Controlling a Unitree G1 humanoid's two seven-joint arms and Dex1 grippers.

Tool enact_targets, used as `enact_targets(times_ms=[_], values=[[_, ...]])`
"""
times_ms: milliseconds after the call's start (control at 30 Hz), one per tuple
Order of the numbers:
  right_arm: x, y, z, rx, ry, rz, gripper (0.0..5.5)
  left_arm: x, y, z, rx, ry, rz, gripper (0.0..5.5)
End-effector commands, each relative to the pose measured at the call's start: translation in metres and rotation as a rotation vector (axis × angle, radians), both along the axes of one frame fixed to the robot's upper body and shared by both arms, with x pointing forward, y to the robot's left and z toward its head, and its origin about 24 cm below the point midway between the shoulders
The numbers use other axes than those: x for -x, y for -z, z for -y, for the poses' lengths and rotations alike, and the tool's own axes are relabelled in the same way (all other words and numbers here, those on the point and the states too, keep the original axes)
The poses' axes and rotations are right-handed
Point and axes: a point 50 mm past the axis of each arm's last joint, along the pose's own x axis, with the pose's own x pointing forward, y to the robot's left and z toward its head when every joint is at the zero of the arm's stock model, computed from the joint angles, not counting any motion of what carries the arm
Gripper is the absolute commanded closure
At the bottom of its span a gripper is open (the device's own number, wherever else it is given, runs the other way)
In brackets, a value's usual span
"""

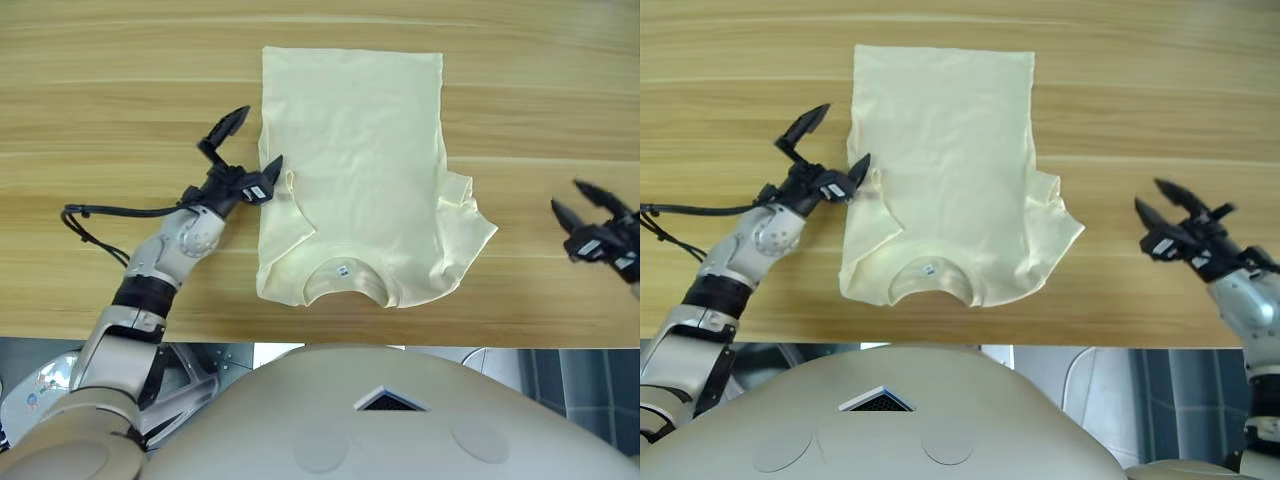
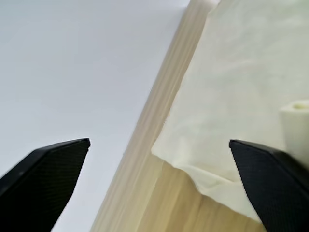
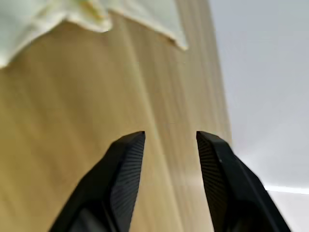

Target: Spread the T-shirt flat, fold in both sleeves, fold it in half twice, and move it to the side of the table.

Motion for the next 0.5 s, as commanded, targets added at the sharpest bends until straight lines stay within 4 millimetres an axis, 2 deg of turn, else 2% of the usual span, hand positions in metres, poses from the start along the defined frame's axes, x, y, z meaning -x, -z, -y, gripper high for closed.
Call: enact_targets(times_ms=[33, 100, 167, 267, 367, 500], values=[[0.013, 0.010, 0.003, 0.080, -0.008, -0.072, 3.51, 0.004, -0.022, 0.002, 0.046, -0.033, 0.120, 0.15], [0.021, 0.016, -0.004, 0.084, -0.042, -0.111, 3.51, 0.009, -0.024, 0.003, 0.054, -0.032, 0.121, 0.15], [0.027, 0.028, -0.021, 0.044, -0.089, -0.147, 3.51, 0.012, -0.028, 0.004, 0.067, -0.031, 0.133, 0.15], [0.022, 0.036, -0.042, 0.021, -0.165, -0.168, 3.51, 0.015, -0.044, 0.006, 0.115, -0.029, 0.196, 0.15], [0.024, 0.041, -0.049, 0.028, -0.190, -0.191, 3.51, 0.015, -0.056, 0.002, 0.160, -0.053, 0.246, 0.15], [0.022, 0.039, -0.059, 0.031, -0.231, -0.188, 3.51, 0.013, -0.059, -0.003, 0.158, -0.079, 0.266, 0.15]])
